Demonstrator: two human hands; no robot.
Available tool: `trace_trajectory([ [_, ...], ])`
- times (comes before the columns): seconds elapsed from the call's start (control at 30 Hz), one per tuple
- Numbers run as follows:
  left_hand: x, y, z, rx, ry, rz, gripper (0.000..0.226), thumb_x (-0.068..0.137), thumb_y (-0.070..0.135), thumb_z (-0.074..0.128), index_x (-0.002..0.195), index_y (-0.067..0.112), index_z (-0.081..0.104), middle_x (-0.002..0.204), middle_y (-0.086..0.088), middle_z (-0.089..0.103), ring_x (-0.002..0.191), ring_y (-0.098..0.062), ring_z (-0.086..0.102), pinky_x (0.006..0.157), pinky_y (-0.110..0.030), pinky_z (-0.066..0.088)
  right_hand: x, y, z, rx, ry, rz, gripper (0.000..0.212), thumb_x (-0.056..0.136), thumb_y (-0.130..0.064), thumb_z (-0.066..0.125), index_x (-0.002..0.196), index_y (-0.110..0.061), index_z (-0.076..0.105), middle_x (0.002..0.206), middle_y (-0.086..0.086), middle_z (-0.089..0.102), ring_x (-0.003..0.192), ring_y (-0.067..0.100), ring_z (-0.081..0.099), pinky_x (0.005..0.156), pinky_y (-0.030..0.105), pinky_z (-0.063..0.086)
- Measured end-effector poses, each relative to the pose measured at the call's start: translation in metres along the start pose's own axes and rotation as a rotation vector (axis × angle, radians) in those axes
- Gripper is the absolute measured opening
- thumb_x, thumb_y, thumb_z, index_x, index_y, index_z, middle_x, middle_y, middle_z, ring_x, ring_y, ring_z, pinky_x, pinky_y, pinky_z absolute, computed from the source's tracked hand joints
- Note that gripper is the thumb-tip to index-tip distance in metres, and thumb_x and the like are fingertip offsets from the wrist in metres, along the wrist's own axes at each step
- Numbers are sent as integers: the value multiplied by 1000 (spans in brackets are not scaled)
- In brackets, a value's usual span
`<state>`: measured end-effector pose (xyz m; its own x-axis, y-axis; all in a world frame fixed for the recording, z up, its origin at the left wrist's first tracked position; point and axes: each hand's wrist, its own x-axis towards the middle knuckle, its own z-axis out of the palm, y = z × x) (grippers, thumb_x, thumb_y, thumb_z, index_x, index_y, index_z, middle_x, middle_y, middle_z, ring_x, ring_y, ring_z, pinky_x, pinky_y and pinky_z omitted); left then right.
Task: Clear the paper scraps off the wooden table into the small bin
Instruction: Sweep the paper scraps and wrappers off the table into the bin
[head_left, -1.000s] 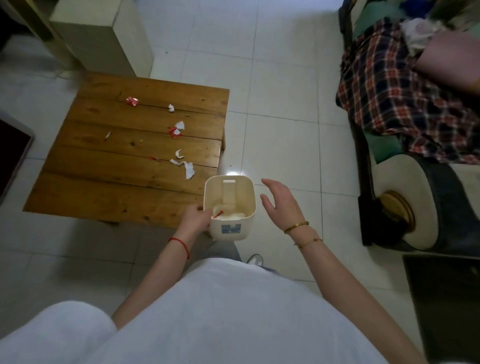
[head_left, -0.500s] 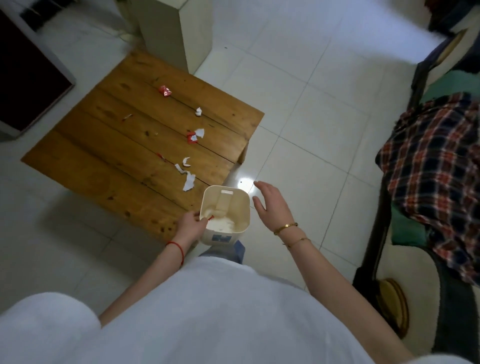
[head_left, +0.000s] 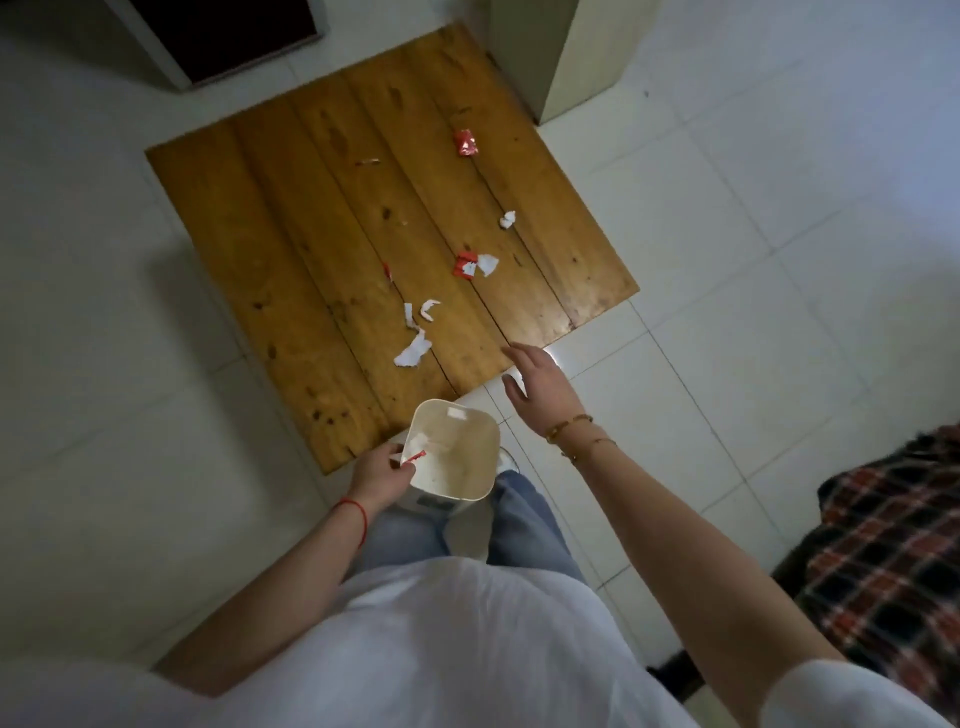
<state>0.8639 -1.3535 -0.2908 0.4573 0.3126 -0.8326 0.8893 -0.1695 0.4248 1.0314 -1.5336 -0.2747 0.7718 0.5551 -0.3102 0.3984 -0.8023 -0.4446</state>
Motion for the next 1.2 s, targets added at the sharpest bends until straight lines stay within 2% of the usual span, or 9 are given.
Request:
trace_trajectory([
  [0.07, 6, -5, 18, -44, 38, -40, 38, 85, 15, 59, 121, 8, 61, 117, -12, 67, 107, -28, 61, 92, -33, 48, 24, 9, 4, -36, -86, -92, 43, 96, -25, 45, 137, -12, 43, 142, 11, 45, 130, 27, 42, 110, 36, 35],
  [0.27, 33, -22, 88, -232, 134, -208, 30, 85, 17, 59, 114, 11, 65, 114, -11, 68, 104, -28, 62, 80, -25, 41, 87, 27, 30, -117, -259, -321, 50, 96, -28, 45, 143, -17, 34, 153, 6, 32, 140, 26, 29, 114, 43, 31],
  [0.4, 64, -26, 122, -346, 147, -286, 34, 84, 37, 64, 111, 16, 65, 105, -7, 71, 87, -20, 61, 73, -25, 45, 128, 30, 56, -141, -298, -434, 53, 96, -26, 44, 145, -18, 29, 156, 5, 26, 144, 25, 21, 115, 43, 29],
  [0.53, 97, -29, 140, -419, 167, -316, 40, 85, 37, 62, 120, 18, 61, 100, -2, 68, 85, -17, 60, 67, -23, 45, 166, 24, 84, -192, -335, -555, 56, 96, -28, 41, 148, -15, 24, 157, 9, 21, 146, 28, 15, 118, 44, 21],
  [0.7, 133, -36, 150, -496, 239, -342, 38, 84, 37, 63, 116, 18, 63, 103, -5, 71, 91, -21, 64, 81, -27, 49, 199, 20, 121, -284, -432, -636, 58, 97, -30, 38, 150, -16, 19, 160, 8, 12, 147, 28, 8, 120, 42, 11],
  [0.87, 142, -39, 151, -618, 288, -372, 33, 79, 47, 66, 104, 25, 64, 90, 4, 69, 87, -18, 65, 77, -27, 49, 182, 44, 141, -322, -521, -728, 59, 96, -30, 39, 150, -14, 18, 160, 6, 11, 148, 25, 6, 121, 42, 8],
  [1.03, 141, -44, 147, -586, 311, -361, 35, 84, 21, 57, 119, 15, 62, 107, -8, 70, 99, -26, 65, 91, -35, 51, 136, 80, 140, -323, -590, -878, 61, 95, -28, 41, 150, -12, 19, 159, 10, 15, 147, 26, 9, 121, 42, 5],
  [1.13, 140, -44, 144, -582, 290, -365, 40, 83, 24, 57, 123, 15, 59, 110, -9, 69, 102, -26, 64, 95, -39, 50, 106, 96, 139, -310, -709, -992, 59, 94, -25, 42, 149, -13, 23, 158, 11, 18, 147, 26, 11, 121, 45, 7],
  [1.2, 140, -44, 142, -576, 279, -365, 40, 84, 26, 58, 123, 16, 60, 111, -8, 69, 103, -25, 64, 96, -41, 49, 103, 94, 136, -189, -685, -999, 58, 92, -21, 44, 147, -13, 28, 157, 10, 22, 146, 26, 17, 120, 45, 12],
])
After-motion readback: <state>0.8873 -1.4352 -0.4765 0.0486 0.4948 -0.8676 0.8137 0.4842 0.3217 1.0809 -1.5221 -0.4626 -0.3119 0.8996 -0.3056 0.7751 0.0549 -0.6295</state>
